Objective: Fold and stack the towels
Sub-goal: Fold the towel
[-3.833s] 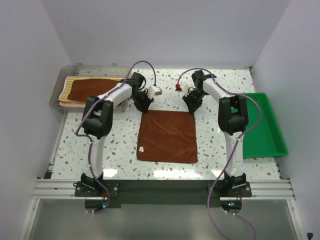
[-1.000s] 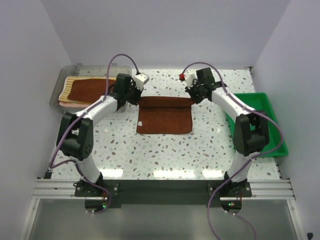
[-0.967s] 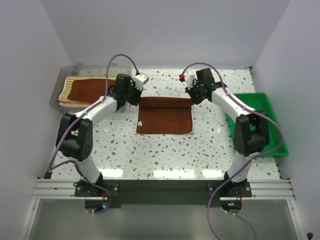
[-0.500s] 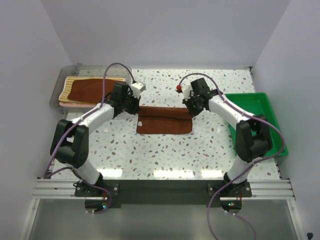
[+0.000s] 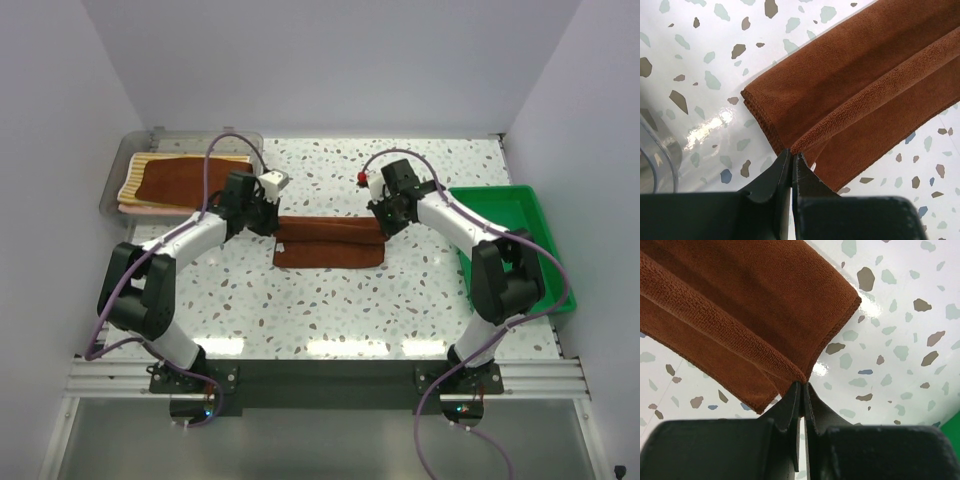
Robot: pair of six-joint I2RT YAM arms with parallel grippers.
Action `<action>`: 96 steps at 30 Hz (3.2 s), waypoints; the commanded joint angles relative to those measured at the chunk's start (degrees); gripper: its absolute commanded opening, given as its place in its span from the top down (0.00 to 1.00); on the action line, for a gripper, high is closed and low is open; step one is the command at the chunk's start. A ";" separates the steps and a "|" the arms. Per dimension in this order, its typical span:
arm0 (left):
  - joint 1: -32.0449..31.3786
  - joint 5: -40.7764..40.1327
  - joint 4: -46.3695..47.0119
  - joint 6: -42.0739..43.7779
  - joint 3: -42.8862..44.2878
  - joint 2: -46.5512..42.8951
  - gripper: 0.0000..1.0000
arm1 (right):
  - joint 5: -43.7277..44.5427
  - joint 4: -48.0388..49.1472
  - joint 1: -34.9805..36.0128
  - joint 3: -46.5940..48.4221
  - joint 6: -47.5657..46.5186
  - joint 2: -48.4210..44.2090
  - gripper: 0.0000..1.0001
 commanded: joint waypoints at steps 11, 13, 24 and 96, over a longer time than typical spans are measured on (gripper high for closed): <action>0.40 -0.98 -0.38 -3.98 -2.37 -5.06 1.00 | 4.34 -3.25 1.53 1.74 -0.04 -0.83 1.00; 0.31 -0.63 0.75 -4.59 -3.34 -4.71 1.00 | 4.26 -2.91 1.62 1.13 0.40 0.05 1.00; -1.62 -0.37 4.89 -7.50 -8.00 -2.42 1.00 | 4.08 -1.06 2.41 -0.19 1.54 3.48 1.00; -7.87 -16.80 17.11 -28.25 -6.17 -3.32 0.60 | 4.00 25.13 -1.54 -7.94 34.50 -0.31 0.72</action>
